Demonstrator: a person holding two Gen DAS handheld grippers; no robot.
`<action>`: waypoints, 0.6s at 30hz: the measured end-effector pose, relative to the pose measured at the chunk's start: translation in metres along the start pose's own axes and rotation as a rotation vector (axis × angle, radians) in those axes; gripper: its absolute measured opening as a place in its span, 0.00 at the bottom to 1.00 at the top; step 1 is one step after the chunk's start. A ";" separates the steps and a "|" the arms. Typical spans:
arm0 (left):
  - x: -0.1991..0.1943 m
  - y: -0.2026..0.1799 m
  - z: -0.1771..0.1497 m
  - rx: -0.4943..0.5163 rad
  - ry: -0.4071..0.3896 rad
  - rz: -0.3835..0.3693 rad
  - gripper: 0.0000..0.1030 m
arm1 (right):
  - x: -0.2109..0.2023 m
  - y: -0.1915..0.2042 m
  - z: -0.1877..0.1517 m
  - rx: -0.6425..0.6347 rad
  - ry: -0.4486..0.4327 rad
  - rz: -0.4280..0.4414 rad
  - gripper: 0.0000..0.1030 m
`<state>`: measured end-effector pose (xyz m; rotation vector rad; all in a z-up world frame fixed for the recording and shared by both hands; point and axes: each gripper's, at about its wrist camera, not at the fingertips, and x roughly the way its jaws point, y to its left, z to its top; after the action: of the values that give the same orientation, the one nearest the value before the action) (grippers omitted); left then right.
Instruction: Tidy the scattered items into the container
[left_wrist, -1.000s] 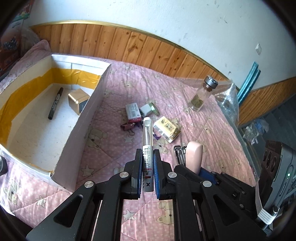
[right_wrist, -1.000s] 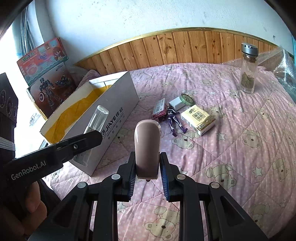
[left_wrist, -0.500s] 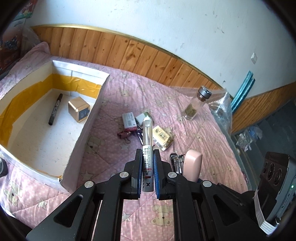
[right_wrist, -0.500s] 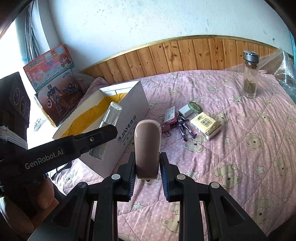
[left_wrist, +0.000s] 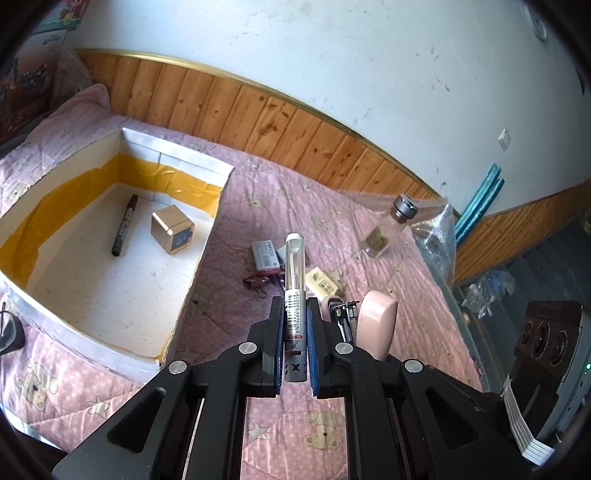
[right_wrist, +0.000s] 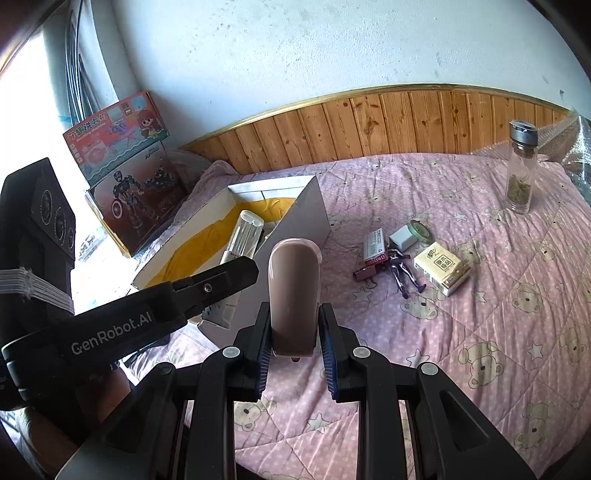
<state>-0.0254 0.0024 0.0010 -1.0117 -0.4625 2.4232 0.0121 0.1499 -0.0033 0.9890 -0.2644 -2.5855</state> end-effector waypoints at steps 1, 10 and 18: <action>-0.002 0.001 0.000 -0.003 -0.003 -0.001 0.11 | 0.000 0.002 0.000 -0.001 -0.001 0.003 0.25; -0.014 0.020 0.009 -0.042 -0.029 -0.006 0.11 | 0.004 0.019 0.006 -0.006 0.003 0.023 0.25; -0.026 0.040 0.022 -0.089 -0.061 -0.010 0.11 | 0.007 0.038 0.018 -0.035 -0.005 0.037 0.25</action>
<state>-0.0372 -0.0478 0.0122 -0.9721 -0.5999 2.4488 0.0051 0.1130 0.0164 0.9567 -0.2360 -2.5508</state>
